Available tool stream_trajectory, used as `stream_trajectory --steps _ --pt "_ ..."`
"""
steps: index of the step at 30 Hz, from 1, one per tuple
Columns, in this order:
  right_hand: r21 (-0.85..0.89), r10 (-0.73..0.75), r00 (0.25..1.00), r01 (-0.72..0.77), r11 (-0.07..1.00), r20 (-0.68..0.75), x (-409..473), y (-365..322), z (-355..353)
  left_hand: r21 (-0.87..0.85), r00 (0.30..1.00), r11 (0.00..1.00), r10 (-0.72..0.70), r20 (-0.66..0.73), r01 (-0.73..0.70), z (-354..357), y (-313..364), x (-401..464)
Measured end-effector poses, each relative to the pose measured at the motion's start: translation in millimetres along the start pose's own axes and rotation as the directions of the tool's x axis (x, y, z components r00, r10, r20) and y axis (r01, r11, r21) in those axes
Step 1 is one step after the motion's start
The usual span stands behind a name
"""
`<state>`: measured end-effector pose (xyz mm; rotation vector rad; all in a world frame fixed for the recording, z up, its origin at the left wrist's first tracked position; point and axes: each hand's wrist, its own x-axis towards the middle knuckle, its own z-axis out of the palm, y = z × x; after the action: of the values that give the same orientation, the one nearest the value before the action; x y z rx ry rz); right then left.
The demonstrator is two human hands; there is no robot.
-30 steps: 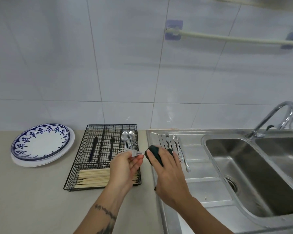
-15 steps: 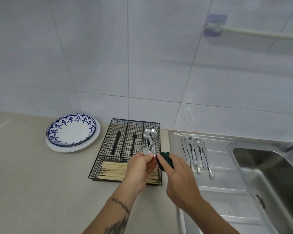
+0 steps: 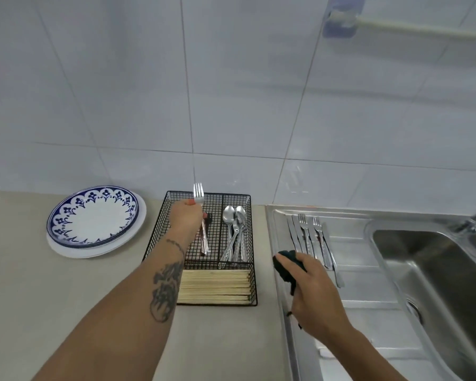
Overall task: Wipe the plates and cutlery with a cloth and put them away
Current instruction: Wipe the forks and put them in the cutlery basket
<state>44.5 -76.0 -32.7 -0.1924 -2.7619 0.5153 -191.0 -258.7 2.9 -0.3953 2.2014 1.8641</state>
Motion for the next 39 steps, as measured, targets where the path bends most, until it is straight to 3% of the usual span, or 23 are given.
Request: stream_trajectory --steps 7,12,17,20,22,24,29,35,39 --pt "0.081 0.216 0.974 -0.21 0.974 -0.069 -23 45 -8 0.446 0.996 0.892 0.043 0.083 -0.076 27 -29 12" --pt "0.121 0.379 0.92 -0.367 0.923 -0.1 -30 72 -17 0.529 0.969 0.813 0.223 0.104 -0.244 48 -31 -10" --pt "0.196 0.458 0.884 -0.435 0.879 -0.093 -30 87 -14 0.515 0.826 0.646 0.436 0.357 -0.563 97 -30 -43" --pt "0.226 0.47 0.877 -0.441 0.869 -0.095 -32 92 -12 0.481 0.743 0.581 0.389 0.544 -0.656 141 -41 -57" --pt "0.238 0.464 0.88 -0.432 0.87 -0.101 -35 96 -10 0.489 0.729 0.57 0.331 0.599 -0.661 170 -49 -62" --pt "0.249 0.454 0.884 -0.417 0.874 -0.113 -37 99 -9 0.511 0.73 0.556 0.295 0.616 -0.656 195 -58 -64" --pt "0.264 0.474 0.876 -0.437 0.86 -0.093 -42 113 -9 0.617 0.822 0.575 0.195 0.534 -0.537 240 -75 -62" --pt "0.38 0.549 0.833 -0.486 0.787 -0.072 -41 123 -8 0.769 0.865 0.398 0.207 0.456 -0.5 267 -82 -60" --pt "0.446 0.573 0.818 -0.496 0.745 -0.049 -39 123 -6 0.785 0.92 0.489 0.115 0.374 -0.38 274 -73 -59"
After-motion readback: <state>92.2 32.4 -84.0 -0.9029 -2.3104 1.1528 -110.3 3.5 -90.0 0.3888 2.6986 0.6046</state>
